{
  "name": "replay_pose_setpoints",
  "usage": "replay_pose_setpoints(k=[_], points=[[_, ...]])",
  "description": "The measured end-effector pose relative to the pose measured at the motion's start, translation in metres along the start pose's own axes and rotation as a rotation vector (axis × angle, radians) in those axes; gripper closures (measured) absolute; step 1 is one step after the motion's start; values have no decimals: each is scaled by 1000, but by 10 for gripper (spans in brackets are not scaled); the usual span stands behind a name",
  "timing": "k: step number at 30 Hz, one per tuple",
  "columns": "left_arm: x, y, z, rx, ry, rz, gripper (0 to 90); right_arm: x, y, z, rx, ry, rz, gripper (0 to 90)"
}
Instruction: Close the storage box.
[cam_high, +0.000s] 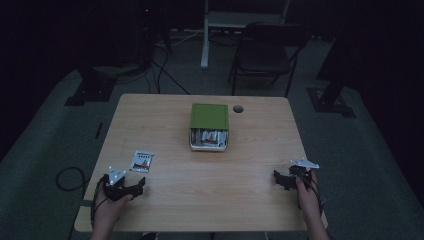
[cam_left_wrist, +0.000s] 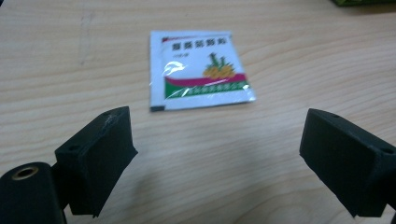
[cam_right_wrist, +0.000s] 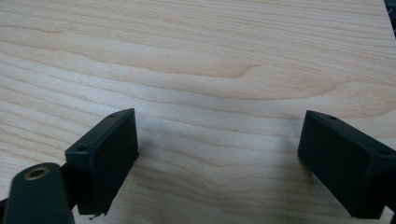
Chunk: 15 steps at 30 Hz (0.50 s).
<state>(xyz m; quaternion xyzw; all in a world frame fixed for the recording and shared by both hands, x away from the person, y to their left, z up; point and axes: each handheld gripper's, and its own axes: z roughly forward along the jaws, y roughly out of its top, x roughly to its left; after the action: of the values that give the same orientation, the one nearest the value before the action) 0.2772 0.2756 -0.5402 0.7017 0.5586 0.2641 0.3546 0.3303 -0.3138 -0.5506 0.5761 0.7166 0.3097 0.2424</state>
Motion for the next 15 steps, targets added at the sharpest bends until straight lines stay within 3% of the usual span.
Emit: replay_pose_setpoints(k=[7, 15], points=[[11, -4, -2, 41, 44, 2, 103, 0, 0, 0, 1, 1, 1, 116], [29, -9, -7, 81, 83, -33, 102, 0, 0, 0, 0, 1, 1, 116]])
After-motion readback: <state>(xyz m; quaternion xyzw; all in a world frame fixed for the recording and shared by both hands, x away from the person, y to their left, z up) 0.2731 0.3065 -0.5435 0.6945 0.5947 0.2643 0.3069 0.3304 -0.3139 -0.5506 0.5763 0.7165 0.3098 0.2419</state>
